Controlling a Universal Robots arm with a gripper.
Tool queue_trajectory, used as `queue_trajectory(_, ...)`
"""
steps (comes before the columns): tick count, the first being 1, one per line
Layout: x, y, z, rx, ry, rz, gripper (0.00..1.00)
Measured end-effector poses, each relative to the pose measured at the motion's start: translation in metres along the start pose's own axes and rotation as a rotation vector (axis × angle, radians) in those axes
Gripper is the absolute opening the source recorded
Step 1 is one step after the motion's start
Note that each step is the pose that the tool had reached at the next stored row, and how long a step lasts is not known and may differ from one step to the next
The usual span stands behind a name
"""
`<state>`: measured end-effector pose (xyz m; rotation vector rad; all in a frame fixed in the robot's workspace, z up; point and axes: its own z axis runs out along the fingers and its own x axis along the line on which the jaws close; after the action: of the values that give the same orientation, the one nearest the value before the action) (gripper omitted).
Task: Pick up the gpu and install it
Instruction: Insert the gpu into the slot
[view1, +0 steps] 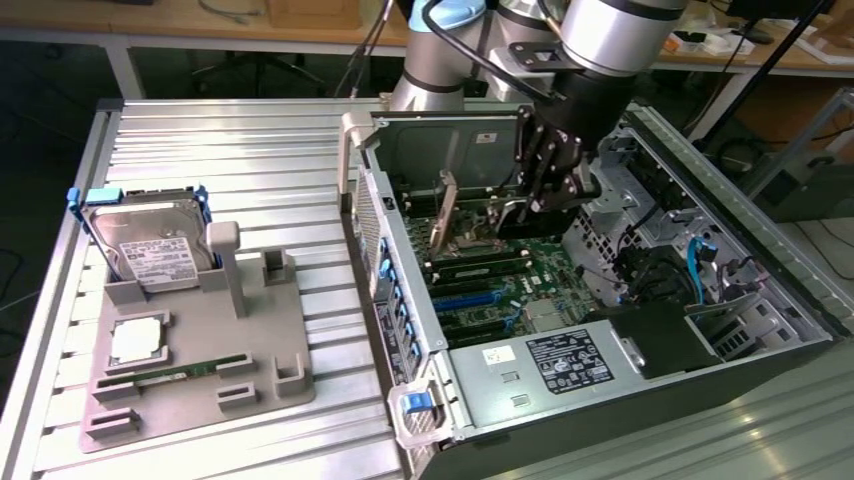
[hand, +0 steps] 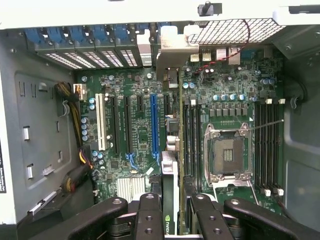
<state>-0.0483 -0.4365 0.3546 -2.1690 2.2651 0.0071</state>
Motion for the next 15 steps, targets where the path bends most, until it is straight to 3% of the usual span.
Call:
queue_trajectory(9,-0.0002,0.0007,0.003,-0.0001,-0.0018,0.0,0.27)
queue_trajectory(10,-0.0002,0.0007,0.0033,-0.0002,-0.006,0.0,0.27)
queue_trajectory(13,-0.0003,0.0006,0.0035,-0.0012,-0.0285,0.0,0.27)
queue_trajectory(15,-0.0003,0.0006,0.0037,-0.0015,-0.0342,0.0,0.27)
